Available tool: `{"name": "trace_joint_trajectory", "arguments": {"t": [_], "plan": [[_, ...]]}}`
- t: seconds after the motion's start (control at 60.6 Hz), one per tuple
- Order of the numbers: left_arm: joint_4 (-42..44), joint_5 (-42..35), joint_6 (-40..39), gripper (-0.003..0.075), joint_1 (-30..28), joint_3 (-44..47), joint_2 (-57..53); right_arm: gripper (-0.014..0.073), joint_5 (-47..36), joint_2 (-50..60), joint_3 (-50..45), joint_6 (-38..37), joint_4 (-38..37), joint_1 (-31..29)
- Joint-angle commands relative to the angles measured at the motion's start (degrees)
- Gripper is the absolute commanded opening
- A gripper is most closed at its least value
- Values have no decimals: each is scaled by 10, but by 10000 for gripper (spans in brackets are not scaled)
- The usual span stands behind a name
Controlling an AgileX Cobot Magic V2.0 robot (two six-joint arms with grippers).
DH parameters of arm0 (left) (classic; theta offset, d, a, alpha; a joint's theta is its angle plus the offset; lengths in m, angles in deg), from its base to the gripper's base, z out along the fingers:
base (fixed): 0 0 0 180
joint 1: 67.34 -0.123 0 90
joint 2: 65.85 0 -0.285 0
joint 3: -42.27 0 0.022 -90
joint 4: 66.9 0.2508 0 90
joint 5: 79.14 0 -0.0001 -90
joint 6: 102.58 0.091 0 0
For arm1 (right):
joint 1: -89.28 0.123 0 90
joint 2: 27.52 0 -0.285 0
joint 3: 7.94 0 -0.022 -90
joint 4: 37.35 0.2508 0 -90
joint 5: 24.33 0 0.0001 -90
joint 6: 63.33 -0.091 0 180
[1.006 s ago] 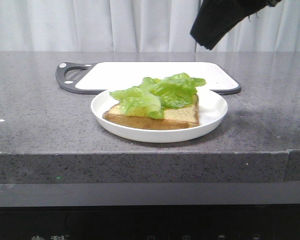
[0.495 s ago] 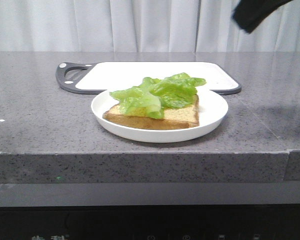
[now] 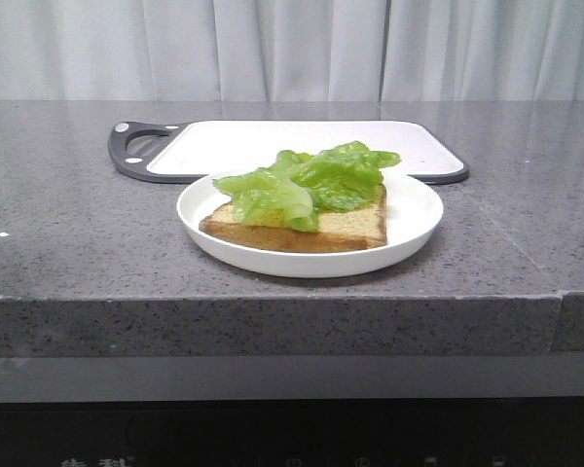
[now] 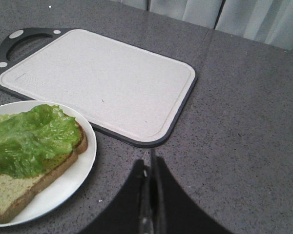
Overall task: Left arm grabs bread, right arm adds lettuce
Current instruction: 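Open the right gripper and withdraw it upward from the plate, then lower the held bread slice with the left gripper onto the lettuce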
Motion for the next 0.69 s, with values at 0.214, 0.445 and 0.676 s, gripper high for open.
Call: {"name": "trace_joint_trajectory", "arguments": {"t": [0.214, 0.445, 0.676], "plan": [[-4, -54, -1, -19, 0, -17, 5, -58, -87, 189, -117, 0, 0, -3], [-23, -56, -1, -20, 0, -17, 6, -58, -89, 256, -147, 0, 0, -3], [-97, -60, -1, -20, 0, -58, 108, -58, -89, 255, -147, 0, 0, -3]]}}
